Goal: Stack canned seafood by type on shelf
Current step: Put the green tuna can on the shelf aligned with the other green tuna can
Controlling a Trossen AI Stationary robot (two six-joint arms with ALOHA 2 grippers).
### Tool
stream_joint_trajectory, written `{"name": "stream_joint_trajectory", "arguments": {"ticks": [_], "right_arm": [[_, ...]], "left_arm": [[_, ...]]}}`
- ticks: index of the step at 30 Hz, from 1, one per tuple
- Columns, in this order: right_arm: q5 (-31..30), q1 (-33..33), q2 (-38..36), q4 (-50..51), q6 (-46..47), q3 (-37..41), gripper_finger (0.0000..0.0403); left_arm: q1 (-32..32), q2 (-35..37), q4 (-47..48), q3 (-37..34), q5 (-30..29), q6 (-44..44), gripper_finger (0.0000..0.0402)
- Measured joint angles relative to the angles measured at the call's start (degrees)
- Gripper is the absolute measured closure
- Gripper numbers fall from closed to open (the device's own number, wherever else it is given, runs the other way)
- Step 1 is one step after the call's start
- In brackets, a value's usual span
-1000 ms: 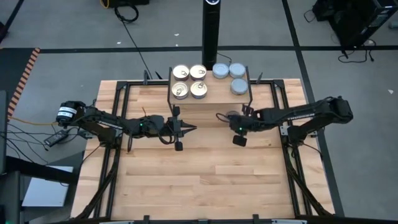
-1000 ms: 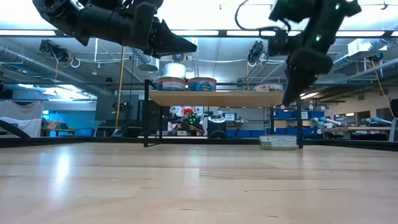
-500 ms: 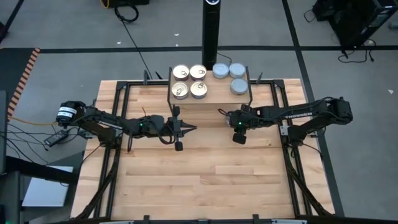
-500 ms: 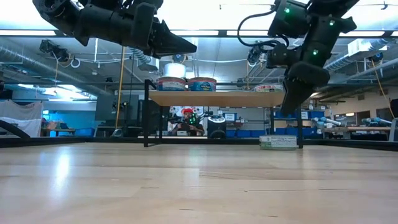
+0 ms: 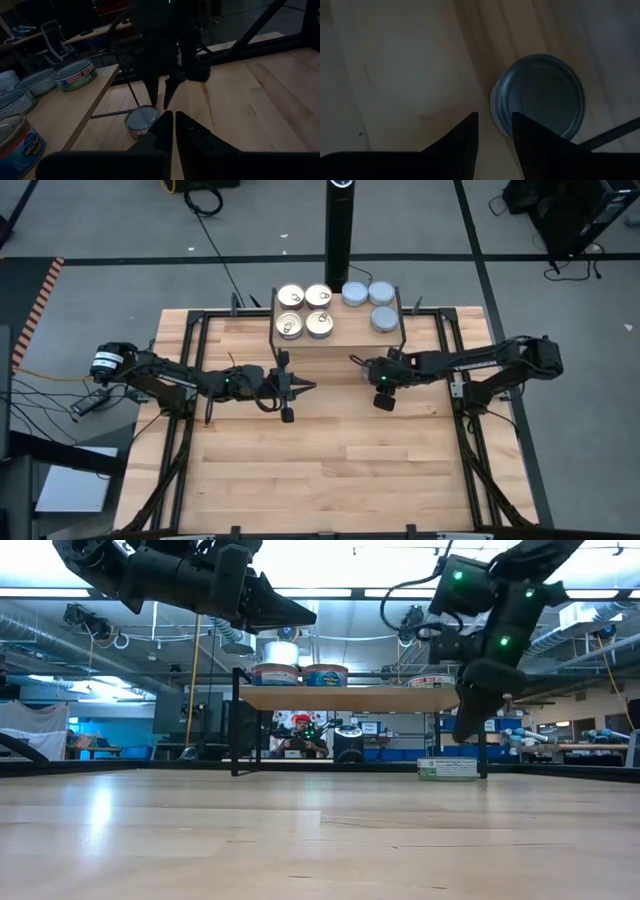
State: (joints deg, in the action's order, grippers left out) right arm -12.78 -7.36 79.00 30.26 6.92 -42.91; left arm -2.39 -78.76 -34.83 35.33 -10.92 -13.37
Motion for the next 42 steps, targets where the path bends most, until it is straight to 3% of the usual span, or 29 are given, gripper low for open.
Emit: {"name": "stream_joint_trajectory", "arguments": {"ticks": [8,20,24,29,42], "right_arm": [[0.17,-0.29,8.57,7.66,-0.04,-8.42,0.0273],[-3.23,-1.62,15.19,7.37,-1.19,-9.18,0.0281],[-4.28,-1.58,16.71,7.12,-2.41,-9.2,0.0314],[-4.56,-1.22,16.78,6.48,-4.14,-9.19,0.0389],[0.65,3.66,7.66,7.52,-1.39,-8.66,0.04]], "left_arm": [[0.02,0.0,-0.09,0.0,0.0,-0.07,0.0376],[0.02,0.0,0.59,0.0,0.02,0.07,0.0376],[0.02,0.01,0.59,0.0,0.0,0.09,0.0376],[0.02,0.0,0.57,0.0,0.02,0.09,0.0376],[0.02,0.01,0.52,0.0,0.02,0.13,0.0376]]}}
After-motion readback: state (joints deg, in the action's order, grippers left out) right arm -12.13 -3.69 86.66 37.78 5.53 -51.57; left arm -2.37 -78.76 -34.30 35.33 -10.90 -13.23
